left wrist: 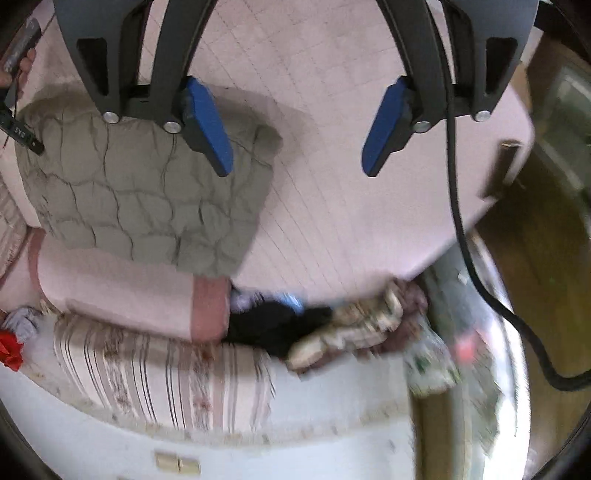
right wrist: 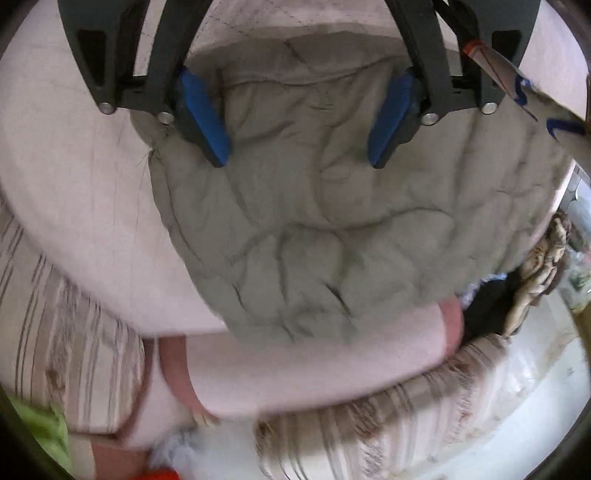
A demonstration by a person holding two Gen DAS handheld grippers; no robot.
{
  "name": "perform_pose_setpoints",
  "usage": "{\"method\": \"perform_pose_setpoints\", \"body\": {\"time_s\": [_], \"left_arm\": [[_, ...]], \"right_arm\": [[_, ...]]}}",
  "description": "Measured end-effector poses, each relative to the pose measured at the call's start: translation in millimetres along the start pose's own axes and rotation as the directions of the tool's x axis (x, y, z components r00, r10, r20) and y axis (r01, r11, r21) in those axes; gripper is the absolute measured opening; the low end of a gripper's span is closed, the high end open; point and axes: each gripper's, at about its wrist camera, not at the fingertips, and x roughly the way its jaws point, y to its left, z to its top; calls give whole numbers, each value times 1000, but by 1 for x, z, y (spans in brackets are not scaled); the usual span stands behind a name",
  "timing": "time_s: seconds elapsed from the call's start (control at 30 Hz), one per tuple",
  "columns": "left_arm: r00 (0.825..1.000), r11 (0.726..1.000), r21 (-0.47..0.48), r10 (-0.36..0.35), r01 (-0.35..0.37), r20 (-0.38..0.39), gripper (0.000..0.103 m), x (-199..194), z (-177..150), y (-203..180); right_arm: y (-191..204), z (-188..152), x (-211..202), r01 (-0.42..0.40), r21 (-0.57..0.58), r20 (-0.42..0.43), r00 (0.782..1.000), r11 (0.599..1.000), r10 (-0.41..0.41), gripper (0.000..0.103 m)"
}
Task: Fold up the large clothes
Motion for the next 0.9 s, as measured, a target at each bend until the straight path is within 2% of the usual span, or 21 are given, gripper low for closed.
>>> {"method": "perform_pose_setpoints", "body": {"time_s": [0.07, 0.13, 0.27, 0.43, 0.5, 0.63, 0.73, 0.83, 0.9], "left_arm": [[997, 1000, -12, 21, -20, 75, 86, -26, -3, 2], [992, 998, -41, 46, -41, 117, 90, -43, -3, 3], [987, 994, -91, 72, -59, 140, 92, -68, -7, 9], [974, 985, -114, 148, -130, 169, 97, -91, -14, 6], [976, 987, -103, 136, -120, 169, 98, -94, -18, 2], [987, 996, -78, 52, -40, 152, 98, -98, -27, -6], [990, 997, -79, 17, -6, 143, 98, -98, -33, -8], [988, 997, -80, 0, 13, 156, 98, -101, -37, -10], [986, 998, -64, 14, -3, 168, 98, -103, -39, -14]], "right_arm": [[1, 2, -16, -11, 7, 30, 999, 1000, 11, 76], [0, 0, -36, -7, 13, 82, 997, 1000, 6, 77], [-3, -7, -63, -2, 49, 116, 993, 999, -4, 77], [-11, -28, -95, -11, 50, 117, 993, 999, 5, 78], [-12, -41, -106, 7, 34, 119, 993, 999, -10, 81], [-10, -73, -121, 30, -6, 99, 995, 1000, -29, 82], [-3, -99, -128, 55, -47, 86, 995, 997, -51, 82], [13, -122, -131, 105, -113, 92, 991, 988, -95, 82], [23, -132, -130, 121, -153, 92, 990, 981, -108, 82]]}}
